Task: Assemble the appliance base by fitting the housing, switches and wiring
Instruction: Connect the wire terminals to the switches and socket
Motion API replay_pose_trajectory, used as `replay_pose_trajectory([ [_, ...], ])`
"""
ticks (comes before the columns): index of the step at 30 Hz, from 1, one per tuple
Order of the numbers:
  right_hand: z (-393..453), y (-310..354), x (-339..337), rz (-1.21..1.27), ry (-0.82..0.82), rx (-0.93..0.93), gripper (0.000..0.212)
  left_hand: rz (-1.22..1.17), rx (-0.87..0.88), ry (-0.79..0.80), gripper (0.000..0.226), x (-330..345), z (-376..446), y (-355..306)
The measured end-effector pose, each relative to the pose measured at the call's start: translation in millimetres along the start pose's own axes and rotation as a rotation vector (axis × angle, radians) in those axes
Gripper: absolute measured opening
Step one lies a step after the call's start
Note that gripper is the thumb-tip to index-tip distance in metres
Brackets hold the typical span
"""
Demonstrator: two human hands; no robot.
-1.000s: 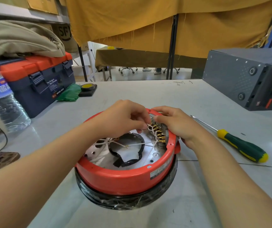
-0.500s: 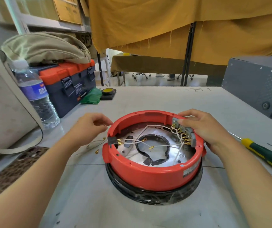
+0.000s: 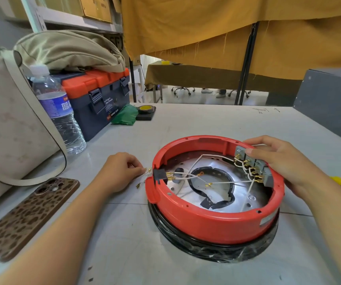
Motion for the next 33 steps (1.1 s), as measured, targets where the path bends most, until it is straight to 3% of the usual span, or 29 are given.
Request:
replay_pose_trajectory([
  [4,-1.0,1.8,0.6,0.000,-0.006,0.004,0.017,0.005,0.051,-0.032,0.015,-2.7,-1.1,-2.5],
  [8,-2.1,3.0,0.5,-0.012,-0.008,0.006,0.018,-0.143,0.039,-0.142,0.016,-11.2,-3.4,-4.0],
  [14,-2.9,3.4,0.7,-0.031,-0.004,0.012,0.017,-0.417,0.029,-0.173,0.010,-21.3,-5.6,-4.3],
  [18,-3.0,4.0,0.9,-0.043,-0.004,0.012,0.016,-0.553,0.043,-0.163,0.022,-24.8,-7.6,-4.5],
  [33,-5.9,7.5,0.0,-0.134,-0.058,0.018,0.014,-0.519,0.173,-0.216,0.007,-28.9,-26.1,-33.8],
])
Point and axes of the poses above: each hand's wrist, its own z-axis towards the middle knuckle, its own x-axis out of the palm, y = z × x, the point moved 6 cm from there along z, towards the middle knuckle, and after that the axes turned 6 degrees about -x, right-handed, at the moved point
